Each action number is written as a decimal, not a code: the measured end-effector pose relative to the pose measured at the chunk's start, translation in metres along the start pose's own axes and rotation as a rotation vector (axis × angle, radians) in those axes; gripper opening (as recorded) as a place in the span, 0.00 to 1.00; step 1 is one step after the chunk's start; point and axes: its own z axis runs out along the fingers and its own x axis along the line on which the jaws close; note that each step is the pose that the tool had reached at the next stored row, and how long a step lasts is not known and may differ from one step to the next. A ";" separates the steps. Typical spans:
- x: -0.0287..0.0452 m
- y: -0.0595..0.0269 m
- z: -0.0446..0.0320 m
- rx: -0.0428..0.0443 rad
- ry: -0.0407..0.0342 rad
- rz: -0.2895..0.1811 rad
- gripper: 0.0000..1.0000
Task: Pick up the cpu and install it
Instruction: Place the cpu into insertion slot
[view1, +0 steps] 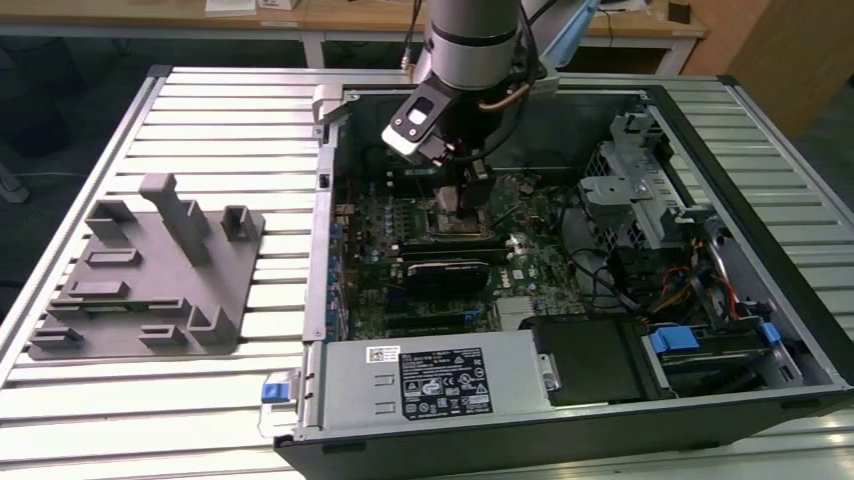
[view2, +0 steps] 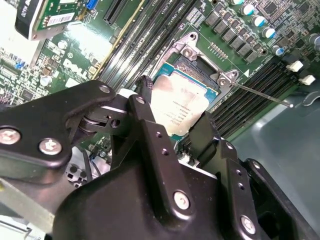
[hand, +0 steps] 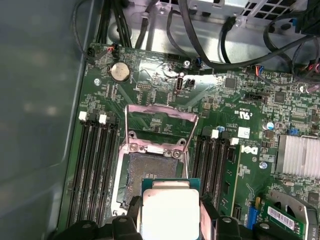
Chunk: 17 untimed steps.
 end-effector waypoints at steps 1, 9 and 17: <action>0.0000 0.0000 0.0008 0.0001 -0.0003 0.007 0.54; 0.0002 -0.0002 0.0087 0.0012 -0.0025 0.051 0.54; 0.0024 -0.0002 0.0194 0.0016 -0.0035 0.076 0.54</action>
